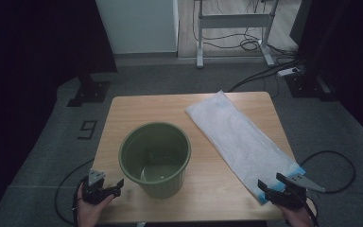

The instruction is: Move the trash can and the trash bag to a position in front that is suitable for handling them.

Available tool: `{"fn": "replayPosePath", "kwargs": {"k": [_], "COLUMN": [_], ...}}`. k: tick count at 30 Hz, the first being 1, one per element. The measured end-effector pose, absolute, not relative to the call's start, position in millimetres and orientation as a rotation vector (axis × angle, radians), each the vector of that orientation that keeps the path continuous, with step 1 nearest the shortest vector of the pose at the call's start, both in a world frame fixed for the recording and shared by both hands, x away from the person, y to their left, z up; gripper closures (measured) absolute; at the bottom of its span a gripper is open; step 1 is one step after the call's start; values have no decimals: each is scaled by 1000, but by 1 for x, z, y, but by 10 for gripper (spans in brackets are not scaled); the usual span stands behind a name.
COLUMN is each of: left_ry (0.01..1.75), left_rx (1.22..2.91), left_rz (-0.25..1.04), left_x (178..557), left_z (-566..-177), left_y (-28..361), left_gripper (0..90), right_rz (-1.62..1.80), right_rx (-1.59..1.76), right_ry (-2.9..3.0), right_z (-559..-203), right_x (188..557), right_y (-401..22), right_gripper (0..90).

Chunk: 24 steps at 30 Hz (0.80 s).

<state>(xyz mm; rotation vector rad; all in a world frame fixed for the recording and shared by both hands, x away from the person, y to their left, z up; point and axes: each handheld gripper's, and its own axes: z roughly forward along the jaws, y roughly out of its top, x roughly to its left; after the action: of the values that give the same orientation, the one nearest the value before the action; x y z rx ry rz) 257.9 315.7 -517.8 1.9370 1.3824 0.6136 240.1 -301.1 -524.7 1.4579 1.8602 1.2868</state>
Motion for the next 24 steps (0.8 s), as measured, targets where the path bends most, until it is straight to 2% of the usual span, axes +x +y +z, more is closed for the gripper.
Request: {"fn": "replayPosePath", "kwargs": {"k": [3, 7, 15, 24], "left_ry": [1343, 1203, 838, 776], "left_rx": [1944, 1982, 2067, 2022], "left_rz": [593, 550, 398, 348], "left_x": [252, 236, 227, 248], "left_z": [-516, -509, -496, -499], "left_y": [317, 314, 268, 243], "left_gripper": [106, 105, 85, 84], "right_rz": [1285, 1282, 1309, 1300], "right_rx": [1462, 1460, 1481, 1456], "right_ry": [1854, 1852, 1832, 1830], "right_z": [-525, -525, -523, -519], "right_x": [242, 242, 241, 239], "right_y": [-302, -304, -309, -301], "right_gripper": [134, 134, 134, 134]}}
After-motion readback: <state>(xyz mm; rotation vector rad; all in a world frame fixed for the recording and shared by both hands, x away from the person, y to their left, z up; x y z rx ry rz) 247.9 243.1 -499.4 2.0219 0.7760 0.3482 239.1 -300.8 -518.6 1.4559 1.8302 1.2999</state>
